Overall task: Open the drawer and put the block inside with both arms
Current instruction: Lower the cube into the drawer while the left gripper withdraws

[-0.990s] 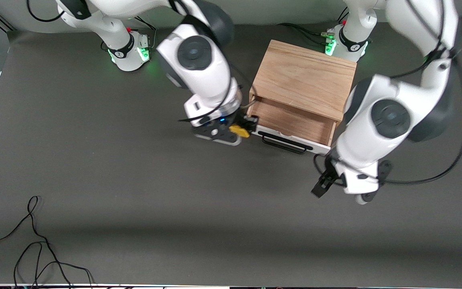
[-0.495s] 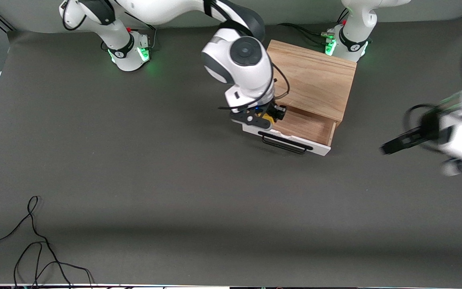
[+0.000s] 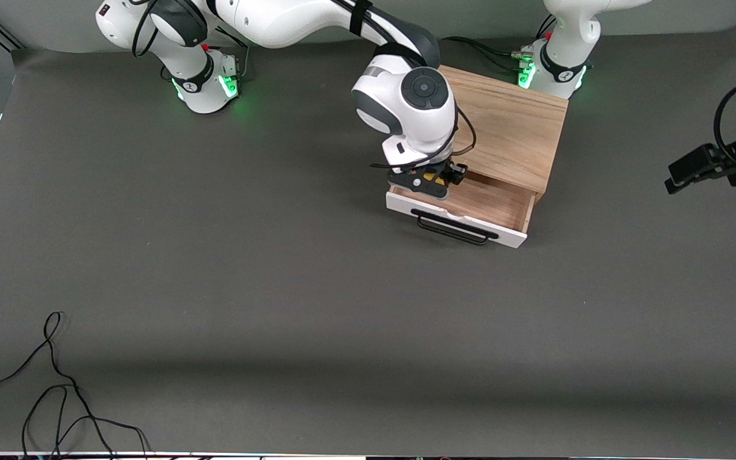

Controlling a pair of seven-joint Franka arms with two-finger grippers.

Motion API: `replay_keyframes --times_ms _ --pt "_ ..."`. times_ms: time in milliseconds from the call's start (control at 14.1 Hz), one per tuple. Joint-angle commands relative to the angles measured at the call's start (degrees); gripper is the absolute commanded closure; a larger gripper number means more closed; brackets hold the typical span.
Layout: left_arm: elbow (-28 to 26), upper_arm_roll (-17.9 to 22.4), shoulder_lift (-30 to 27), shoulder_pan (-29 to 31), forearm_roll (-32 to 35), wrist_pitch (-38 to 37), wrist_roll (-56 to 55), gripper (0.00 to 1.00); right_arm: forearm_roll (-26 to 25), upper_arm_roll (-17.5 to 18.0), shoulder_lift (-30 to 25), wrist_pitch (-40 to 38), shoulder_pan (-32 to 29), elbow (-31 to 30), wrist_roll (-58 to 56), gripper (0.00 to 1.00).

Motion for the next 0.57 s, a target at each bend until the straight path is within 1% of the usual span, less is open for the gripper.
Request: replay_keyframes --times_ms 0,141,283,424,495 --pt "-7.1 0.2 -4.6 -2.4 1.5 2.3 1.6 0.00 -2.6 -0.3 1.7 -0.1 0.3 1.6 1.7 1.00" --pt "-8.8 0.3 -5.1 -2.4 1.5 2.4 3.9 0.00 -4.5 -0.3 3.1 -0.1 0.3 1.6 1.7 1.00" --pt "-9.5 0.6 -5.1 -1.8 1.3 1.1 12.7 0.00 -4.5 -0.3 3.6 0.0 0.3 1.7 1.6 1.00" --pt "-9.2 2.1 -5.1 -1.6 0.1 -1.6 13.5 0.00 -4.5 -0.3 3.6 0.0 0.3 1.8 1.5 1.00" --pt "-9.0 3.3 -5.1 -1.6 -2.2 -3.4 13.4 0.00 -4.5 -0.3 3.6 0.2 0.3 1.9 1.5 1.00"
